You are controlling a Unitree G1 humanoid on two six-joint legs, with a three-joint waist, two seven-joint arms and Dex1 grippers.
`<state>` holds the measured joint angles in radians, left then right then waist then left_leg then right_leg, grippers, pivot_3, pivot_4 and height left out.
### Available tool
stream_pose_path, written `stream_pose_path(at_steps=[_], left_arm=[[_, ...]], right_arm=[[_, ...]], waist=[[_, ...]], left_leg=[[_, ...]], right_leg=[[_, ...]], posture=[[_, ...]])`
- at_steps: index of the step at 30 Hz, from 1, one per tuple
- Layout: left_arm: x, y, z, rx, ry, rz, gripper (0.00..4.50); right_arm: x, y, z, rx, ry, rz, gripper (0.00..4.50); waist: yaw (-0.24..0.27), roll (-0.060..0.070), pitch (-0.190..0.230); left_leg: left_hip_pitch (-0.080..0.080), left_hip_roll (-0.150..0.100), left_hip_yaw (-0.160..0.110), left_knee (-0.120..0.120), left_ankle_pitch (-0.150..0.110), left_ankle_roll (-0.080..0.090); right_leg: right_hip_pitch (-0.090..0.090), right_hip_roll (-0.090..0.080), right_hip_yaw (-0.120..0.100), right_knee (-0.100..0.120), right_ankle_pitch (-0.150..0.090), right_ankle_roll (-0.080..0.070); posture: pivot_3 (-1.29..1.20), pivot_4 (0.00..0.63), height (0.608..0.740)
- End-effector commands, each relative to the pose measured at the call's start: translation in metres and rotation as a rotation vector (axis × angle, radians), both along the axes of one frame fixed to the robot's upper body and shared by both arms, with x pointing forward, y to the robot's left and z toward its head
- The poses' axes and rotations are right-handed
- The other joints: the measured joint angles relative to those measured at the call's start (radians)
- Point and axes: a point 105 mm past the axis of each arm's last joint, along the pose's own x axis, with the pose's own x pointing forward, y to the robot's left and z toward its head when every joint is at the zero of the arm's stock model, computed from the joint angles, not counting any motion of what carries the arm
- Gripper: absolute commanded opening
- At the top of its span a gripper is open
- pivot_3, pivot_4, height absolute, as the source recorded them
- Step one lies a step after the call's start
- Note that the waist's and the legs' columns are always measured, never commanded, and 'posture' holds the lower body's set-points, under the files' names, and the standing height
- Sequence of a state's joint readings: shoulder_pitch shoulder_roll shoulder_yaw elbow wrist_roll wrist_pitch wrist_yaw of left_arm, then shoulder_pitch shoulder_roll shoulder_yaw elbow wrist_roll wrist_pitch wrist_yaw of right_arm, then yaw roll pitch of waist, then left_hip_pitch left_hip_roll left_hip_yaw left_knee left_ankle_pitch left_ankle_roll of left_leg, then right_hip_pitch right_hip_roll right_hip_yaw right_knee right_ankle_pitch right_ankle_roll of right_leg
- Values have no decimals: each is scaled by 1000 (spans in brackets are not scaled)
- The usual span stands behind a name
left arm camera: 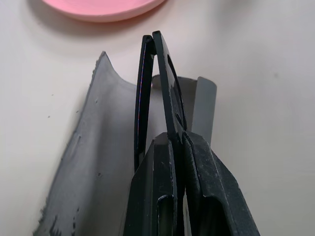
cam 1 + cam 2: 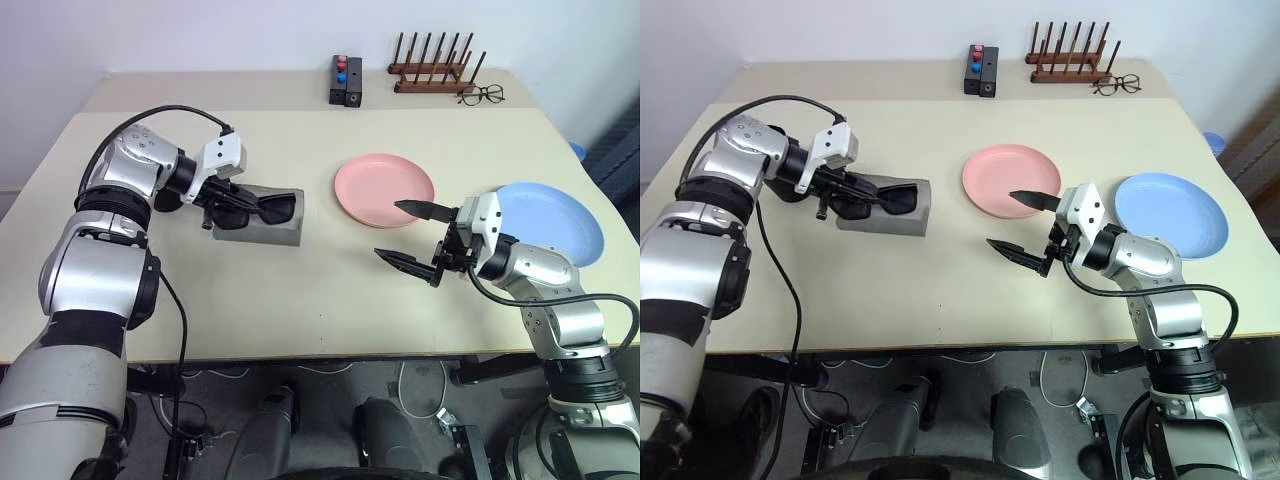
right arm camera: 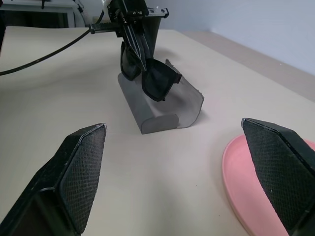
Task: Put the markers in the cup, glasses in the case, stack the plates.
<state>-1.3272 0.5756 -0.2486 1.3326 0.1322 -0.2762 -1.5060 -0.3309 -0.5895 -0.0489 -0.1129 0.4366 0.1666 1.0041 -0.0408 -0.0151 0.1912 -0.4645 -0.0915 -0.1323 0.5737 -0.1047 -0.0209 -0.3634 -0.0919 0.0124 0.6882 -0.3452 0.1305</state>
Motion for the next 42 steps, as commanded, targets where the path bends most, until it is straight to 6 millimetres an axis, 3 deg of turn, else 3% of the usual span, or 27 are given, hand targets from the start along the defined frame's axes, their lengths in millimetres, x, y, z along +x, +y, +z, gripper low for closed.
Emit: stream_pose_path(at_steps=[1, 5, 11, 18, 26, 42], left_arm=[[1, -7, 6, 1, -52, -45, 92], [-3, -13, 10, 16, -60, -113, 92], [-3, -2, 13, 78, -92, -103, 92], [-1, -3, 28, 68, -118, -95, 92], [2, -2, 30, 100, -147, -84, 92], [7, 1, -1, 164, -229, -75, 92]], right_arm=[[-3, 0, 11, 4, -50, 4, 4500], [-2, 0, 10, 2, -51, 2, 4500], [-1, 2, 10, 3, -55, 2, 4500], [-2, 3, 9, 2, -44, 11, 4500], [-2, 2, 9, -8, -36, 17, 4500], [-3, -2, 6, -23, -26, 1, 4500]], waist=[[1, 0, 0], [1, 0, 0], [-3, 0, 0], [0, 0, 0], [-3, 0, 0], [-2, 0, 0]], left_leg=[[0, 0, 0, 0, 0, 0], [0, 0, 0, 0, 0, 0], [0, 0, 0, 0, 0, 0], [0, 0, 0, 0, 0, 0], [0, 0, 0, 0, 0, 0], [0, 0, 0, 0, 0, 0]], right_leg=[[0, 0, 0, 0, 0, 0], [0, 0, 0, 0, 0, 0], [0, 0, 0, 0, 0, 0], [0, 0, 0, 0, 0, 0], [0, 0, 0, 0, 0, 0], [0, 0, 0, 0, 0, 0]], posture=[[0, 150, 740], [0, 150, 740], [0, 150, 740], [0, 150, 740], [0, 150, 740], [0, 150, 740]])
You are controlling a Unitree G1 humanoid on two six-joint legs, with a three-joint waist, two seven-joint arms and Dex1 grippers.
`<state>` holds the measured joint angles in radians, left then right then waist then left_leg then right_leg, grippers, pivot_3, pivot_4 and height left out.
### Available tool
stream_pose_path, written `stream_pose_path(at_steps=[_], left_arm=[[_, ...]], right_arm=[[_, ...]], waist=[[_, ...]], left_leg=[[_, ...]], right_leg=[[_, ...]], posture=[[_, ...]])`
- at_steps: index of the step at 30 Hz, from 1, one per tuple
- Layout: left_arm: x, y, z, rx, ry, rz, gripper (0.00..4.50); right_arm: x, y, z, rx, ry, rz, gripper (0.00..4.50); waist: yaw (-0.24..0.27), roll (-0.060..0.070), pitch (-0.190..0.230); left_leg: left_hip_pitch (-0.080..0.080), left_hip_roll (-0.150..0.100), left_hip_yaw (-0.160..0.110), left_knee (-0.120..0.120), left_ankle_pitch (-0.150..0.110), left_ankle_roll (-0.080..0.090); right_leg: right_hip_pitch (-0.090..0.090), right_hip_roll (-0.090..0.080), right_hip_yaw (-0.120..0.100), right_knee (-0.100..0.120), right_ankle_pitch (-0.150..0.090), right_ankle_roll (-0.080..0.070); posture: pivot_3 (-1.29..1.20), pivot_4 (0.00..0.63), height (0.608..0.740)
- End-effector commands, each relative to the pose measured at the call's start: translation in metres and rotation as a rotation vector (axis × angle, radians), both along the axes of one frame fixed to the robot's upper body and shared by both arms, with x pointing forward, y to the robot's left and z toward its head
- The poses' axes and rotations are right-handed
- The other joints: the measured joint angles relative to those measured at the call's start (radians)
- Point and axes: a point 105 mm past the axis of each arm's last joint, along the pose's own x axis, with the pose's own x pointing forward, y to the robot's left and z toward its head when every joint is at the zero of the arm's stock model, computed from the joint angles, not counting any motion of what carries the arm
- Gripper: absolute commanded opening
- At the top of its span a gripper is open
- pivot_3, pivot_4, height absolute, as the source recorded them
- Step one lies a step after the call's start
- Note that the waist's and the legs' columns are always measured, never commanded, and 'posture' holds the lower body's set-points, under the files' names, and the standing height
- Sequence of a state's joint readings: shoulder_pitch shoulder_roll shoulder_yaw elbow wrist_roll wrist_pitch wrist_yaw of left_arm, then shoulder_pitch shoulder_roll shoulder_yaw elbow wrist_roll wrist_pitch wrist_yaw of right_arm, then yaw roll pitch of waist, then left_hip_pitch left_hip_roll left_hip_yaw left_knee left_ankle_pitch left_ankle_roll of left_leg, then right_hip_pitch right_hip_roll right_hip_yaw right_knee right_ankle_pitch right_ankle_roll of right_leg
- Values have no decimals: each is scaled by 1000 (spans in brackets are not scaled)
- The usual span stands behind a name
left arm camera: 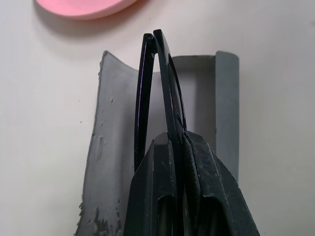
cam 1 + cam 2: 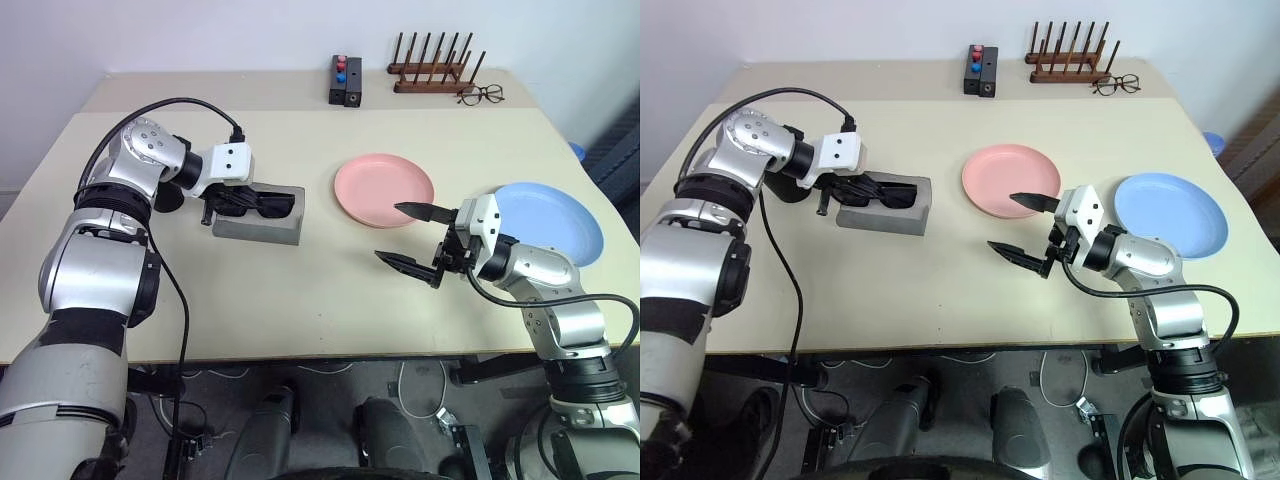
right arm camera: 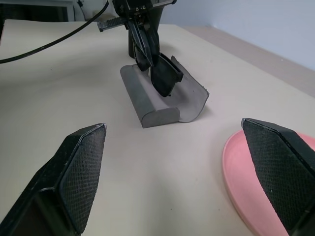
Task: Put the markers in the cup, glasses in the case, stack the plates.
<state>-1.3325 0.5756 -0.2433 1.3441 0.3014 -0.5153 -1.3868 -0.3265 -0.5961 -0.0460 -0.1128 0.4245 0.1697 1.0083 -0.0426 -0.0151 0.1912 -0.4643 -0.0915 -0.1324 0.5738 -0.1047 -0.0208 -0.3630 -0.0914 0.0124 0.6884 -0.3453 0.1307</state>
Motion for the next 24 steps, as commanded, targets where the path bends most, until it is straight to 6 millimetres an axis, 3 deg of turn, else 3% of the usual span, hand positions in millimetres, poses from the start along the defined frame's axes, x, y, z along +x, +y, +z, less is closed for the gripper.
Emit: stream_pose_path(at_steps=[1, 8, 19, 24], left_arm=[[1, 1, -3, -23, -1, 12, 92], [-6, 2, -19, -28, 87, 11, 92], [-18, -5, -13, -169, 316, 16, 92], [-21, -4, -24, -140, 352, 17, 92]], right_arm=[[-3, -1, 8, -4, -34, 4, 4500], [-3, -1, 9, -9, -38, -2, 4500], [-1, 1, 7, -11, -39, -4, 4500], [1, 0, 9, -10, -45, -6, 4500]], waist=[[0, 0, 0], [0, 0, 0], [-1, 0, 0], [0, 0, 0]], left_leg=[[0, 0, 0, 0, 0, 0], [0, 0, 0, 0, 0, 0], [0, 0, 0, 0, 0, 0], [0, 0, 0, 0, 0, 0]], right_leg=[[0, 0, 0, 0, 0, 0], [0, 0, 0, 0, 0, 0], [0, 0, 0, 0, 0, 0], [0, 0, 0, 0, 0, 0]], posture=[[0, 150, 740], [0, 150, 740], [0, 150, 740], [0, 150, 740]])
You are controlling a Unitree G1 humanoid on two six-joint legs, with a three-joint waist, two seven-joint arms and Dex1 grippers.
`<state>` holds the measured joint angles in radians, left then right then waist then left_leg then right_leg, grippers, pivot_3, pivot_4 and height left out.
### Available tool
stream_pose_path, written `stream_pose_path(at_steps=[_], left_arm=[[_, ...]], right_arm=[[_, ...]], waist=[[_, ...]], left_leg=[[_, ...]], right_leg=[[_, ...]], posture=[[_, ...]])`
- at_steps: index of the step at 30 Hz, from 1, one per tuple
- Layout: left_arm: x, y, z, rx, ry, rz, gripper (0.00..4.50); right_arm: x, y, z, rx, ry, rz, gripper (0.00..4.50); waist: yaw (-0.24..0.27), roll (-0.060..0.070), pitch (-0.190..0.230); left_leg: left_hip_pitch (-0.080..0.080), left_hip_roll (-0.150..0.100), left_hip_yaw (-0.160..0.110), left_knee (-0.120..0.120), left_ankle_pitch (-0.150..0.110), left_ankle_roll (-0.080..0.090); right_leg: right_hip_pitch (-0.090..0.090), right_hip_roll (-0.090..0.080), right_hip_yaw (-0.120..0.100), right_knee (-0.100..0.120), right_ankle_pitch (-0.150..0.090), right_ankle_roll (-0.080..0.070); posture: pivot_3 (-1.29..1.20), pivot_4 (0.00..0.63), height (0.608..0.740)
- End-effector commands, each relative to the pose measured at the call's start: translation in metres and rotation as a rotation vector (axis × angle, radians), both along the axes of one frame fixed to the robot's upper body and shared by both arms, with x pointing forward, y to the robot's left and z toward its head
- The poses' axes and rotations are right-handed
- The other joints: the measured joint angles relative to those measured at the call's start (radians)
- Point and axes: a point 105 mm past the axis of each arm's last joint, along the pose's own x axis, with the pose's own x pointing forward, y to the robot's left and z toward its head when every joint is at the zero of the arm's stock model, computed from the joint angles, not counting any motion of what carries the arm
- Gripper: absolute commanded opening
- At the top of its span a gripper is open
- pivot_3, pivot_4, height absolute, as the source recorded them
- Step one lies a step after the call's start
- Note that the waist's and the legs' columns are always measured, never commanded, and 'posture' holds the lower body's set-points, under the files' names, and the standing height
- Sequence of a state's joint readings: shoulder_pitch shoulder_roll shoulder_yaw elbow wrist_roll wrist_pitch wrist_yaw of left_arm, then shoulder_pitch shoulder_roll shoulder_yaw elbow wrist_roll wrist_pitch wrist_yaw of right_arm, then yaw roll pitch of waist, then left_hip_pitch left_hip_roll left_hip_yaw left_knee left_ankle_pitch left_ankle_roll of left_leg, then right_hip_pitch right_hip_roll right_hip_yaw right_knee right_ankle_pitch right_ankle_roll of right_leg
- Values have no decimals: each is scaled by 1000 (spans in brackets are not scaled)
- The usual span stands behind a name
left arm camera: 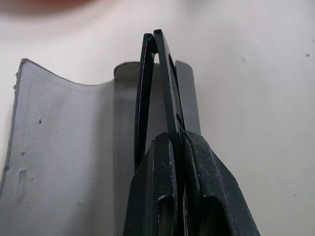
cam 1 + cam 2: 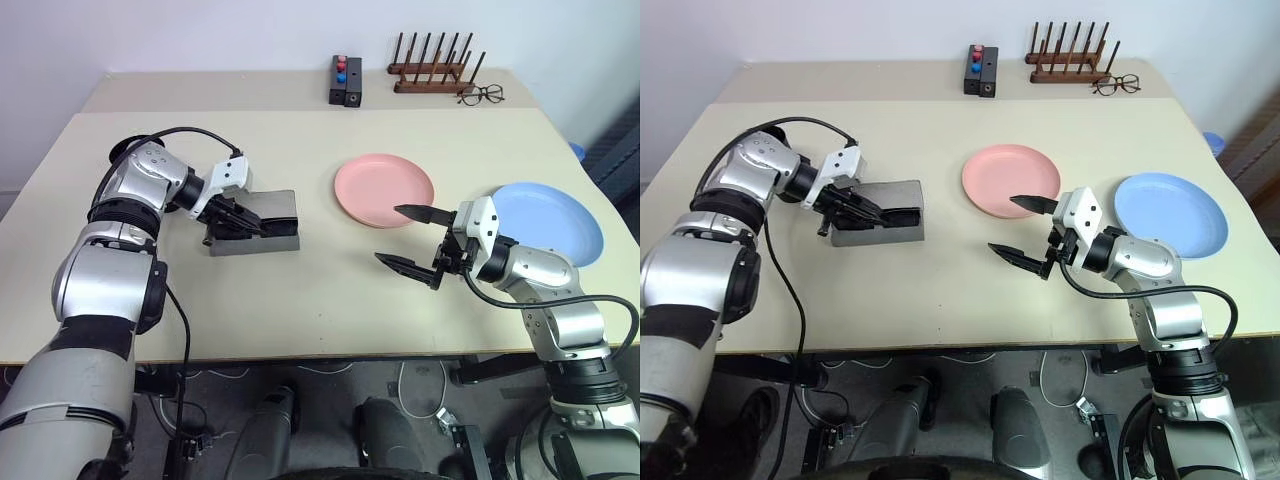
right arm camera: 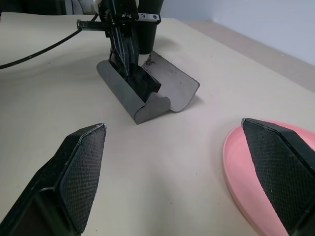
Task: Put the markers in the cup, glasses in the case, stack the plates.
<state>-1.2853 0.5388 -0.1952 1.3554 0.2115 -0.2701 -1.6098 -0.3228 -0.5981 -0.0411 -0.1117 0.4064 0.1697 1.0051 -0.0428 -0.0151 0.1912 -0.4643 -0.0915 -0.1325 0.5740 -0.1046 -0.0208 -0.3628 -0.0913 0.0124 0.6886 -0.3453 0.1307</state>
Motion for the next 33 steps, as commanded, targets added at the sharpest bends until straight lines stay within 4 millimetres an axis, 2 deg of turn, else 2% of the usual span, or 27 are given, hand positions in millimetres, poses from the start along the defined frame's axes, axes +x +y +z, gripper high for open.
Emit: stream_pose_path(at_steps=[1, 6, 9, 13, 18, 19, 28, 33], left_arm=[[-1, -1, 1, -16, 2, -5, 92], [-5, 2, -11, 10, 32, -10, 92], [-5, 3, -10, 11, 34, -8, 92], [-3, 1, -5, -19, 41, 11, 1605], [-2, -2, 1, -27, 9, -11, 4189], [-2, -3, 3, -31, 1, -16, 4457], [0, -5, 11, -38, -40, -40, 4457], [4, -8, 36, -82, -102, -37, 4457]], right_arm=[[0, 0, 12, 8, -50, 4, 4500], [1, 0, 12, 5, -51, 3, 4500], [2, 0, 12, 1, -52, 3, 4500], [2, 1, 12, 2, -54, 3, 4500], [3, 2, 12, 10, -52, 3, 4500], [3, 3, 12, 9, -54, 3, 4500], [5, 5, 13, 12, -61, 2, 4500], [5, 6, 13, 11, -61, 4, 4500]], waist=[[-1, 0, 0], [0, 0, 0], [1, 0, 0], [0, 0, 0], [0, 0, 0], [0, 0, 0], [1, 0, 0], [1, 0, 0]], left_leg=[[0, 0, 0, 0, 0, 0], [0, 0, 0, 0, 0, 0], [0, 0, 0, 0, 0, 0], [0, 0, 0, 0, 0, 0], [0, 0, 0, 0, 0, 0], [0, 0, 0, 0, 0, 0], [0, 0, 0, 0, 0, 0], [0, 0, 0, 0, 0, 0]], right_leg=[[0, 0, 0, 0, 0, 0], [0, 0, 0, 0, 0, 0], [0, 0, 0, 0, 0, 0], [0, 0, 0, 0, 0, 0], [0, 0, 0, 0, 0, 0], [0, 0, 0, 0, 0, 0], [0, 0, 0, 0, 0, 0], [0, 0, 0, 0, 0, 0]], posture=[[0, 150, 740], [0, 150, 740], [0, 150, 740], [0, 150, 740], [0, 150, 740], [0, 150, 740], [0, 150, 740], [0, 150, 740]])
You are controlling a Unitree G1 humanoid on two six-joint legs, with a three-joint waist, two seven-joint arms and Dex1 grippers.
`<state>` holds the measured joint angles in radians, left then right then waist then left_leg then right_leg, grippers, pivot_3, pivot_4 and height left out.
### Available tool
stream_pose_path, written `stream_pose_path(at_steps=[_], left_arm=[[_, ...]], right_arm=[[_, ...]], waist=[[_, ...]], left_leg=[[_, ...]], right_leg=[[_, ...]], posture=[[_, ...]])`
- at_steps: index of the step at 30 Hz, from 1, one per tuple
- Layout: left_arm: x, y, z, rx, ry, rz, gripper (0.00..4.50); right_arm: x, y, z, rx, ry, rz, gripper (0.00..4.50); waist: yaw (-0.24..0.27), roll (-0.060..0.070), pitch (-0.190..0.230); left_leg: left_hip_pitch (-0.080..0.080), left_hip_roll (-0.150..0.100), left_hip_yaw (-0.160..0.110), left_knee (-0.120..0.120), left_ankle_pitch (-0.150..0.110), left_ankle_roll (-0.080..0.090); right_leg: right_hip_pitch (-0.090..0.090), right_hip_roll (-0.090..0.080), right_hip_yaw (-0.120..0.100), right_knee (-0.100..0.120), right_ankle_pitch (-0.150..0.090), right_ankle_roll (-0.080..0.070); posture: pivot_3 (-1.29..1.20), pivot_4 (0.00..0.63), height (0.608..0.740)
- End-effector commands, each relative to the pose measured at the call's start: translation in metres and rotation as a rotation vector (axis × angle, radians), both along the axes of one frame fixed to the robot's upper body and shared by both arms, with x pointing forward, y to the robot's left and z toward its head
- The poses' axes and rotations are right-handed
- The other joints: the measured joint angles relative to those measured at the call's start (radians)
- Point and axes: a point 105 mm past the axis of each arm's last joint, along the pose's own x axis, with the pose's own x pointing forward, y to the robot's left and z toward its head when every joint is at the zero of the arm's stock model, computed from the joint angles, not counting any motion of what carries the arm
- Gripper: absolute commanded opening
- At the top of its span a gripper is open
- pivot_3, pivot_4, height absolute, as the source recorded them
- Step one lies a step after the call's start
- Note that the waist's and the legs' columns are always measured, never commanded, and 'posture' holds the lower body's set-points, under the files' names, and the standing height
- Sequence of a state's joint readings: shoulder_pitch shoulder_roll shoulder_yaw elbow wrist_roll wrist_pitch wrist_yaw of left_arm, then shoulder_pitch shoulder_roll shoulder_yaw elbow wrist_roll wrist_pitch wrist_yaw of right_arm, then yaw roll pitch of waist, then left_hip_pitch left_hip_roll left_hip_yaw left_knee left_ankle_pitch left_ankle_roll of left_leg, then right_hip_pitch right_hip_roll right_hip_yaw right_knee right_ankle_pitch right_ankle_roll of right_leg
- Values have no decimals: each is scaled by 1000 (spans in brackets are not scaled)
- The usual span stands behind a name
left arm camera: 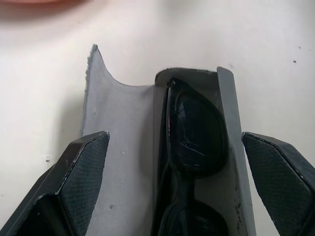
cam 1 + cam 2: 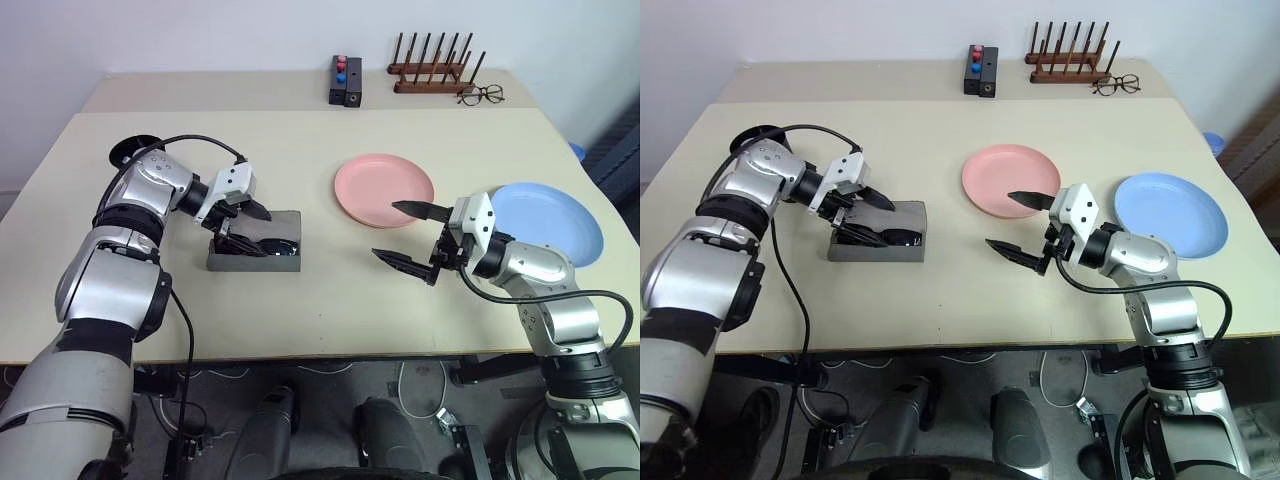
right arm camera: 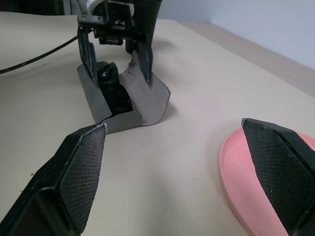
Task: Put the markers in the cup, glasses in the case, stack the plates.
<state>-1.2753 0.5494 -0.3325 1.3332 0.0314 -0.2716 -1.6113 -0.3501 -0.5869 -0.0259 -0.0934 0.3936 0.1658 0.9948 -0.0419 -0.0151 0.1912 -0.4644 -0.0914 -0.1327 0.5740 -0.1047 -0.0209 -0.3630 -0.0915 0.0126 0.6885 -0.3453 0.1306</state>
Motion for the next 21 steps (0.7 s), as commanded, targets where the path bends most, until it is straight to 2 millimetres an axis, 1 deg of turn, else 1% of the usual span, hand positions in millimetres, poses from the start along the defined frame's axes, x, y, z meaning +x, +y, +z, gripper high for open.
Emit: stream_pose_path(at_steps=[1, 4, 6, 7, 9, 10, 11, 14, 16, 18, 21], left_arm=[[7, -3, 43, -58, -110, -3, 4457], [9, -6, 65, -131, -137, 13, 4457], [10, -9, 79, -196, -138, 29, 3929], [10, -10, 84, -226, -133, 37, 3571], [10, -11, 97, -306, -135, 48, 2674], [10, -11, 102, -337, -148, 48, 2009], [13, -11, 104, -347, -187, 65, 1641], [33, 0, 94, -242, -356, 205, 80], [42, 5, 89, -202, -425, 270, 80], [51, 8, 84, -179, -470, 347, 80], [57, 11, 73, -140, -502, 389, 80]], right_arm=[[1, 1, 12, 11, -53, 5, 4500], [1, 1, 12, 11, -55, 6, 4500], [2, 1, 13, 12, -57, 8, 4500], [2, 1, 13, 13, -58, 10, 4500], [2, 1, 14, 13, -59, 11, 4500], [3, 1, 14, 13, -60, 11, 4500], [3, 1, 14, 11, -62, 11, 4500], [5, 1, 15, 10, -69, 11, 4500], [5, 1, 15, 8, -72, 11, 4500], [0, -1, 14, 1, -63, 28, 4500], [-7, -2, 16, 23, -45, 62, 4500]], waist=[[0, 0, 0], [-1, 0, 0], [-1, 0, 0], [-1, 0, 0], [-2, 0, 0], [-2, 0, 0], [-3, 0, 0], [-2, 0, 0], [-1, 0, 0], [0, 0, 0], [0, 0, 0]], left_leg=[[0, 0, 0, 0, 0, 0], [0, 0, 0, 0, 0, 0], [0, 0, 0, 0, 0, 0], [0, 0, 0, 0, 0, 0], [0, 0, 0, 0, 0, 0], [0, 0, 0, 0, 0, 0], [0, 0, 0, 0, 0, 0], [0, 0, 0, 0, 0, 0], [0, 0, 0, 0, 0, 0], [0, 0, 0, 0, 0, 0], [0, 0, 0, 0, 0, 0]], right_leg=[[0, 0, 0, 0, 0, 0], [0, 0, 0, 0, 0, 0], [0, 0, 0, 0, 0, 0], [0, 0, 0, 0, 0, 0], [0, 0, 0, 0, 0, 0], [0, 0, 0, 0, 0, 0], [0, 0, 0, 0, 0, 0], [0, 0, 0, 0, 0, 0], [0, 0, 0, 0, 0, 0], [0, 0, 0, 0, 0, 0], [0, 0, 0, 0, 0, 0]], posture=[[0, 150, 740], [0, 150, 740], [0, 150, 740], [0, 150, 740], [0, 150, 740], [0, 150, 740], [0, 150, 740], [0, 150, 740], [0, 150, 740], [0, 150, 740], [0, 150, 740]])
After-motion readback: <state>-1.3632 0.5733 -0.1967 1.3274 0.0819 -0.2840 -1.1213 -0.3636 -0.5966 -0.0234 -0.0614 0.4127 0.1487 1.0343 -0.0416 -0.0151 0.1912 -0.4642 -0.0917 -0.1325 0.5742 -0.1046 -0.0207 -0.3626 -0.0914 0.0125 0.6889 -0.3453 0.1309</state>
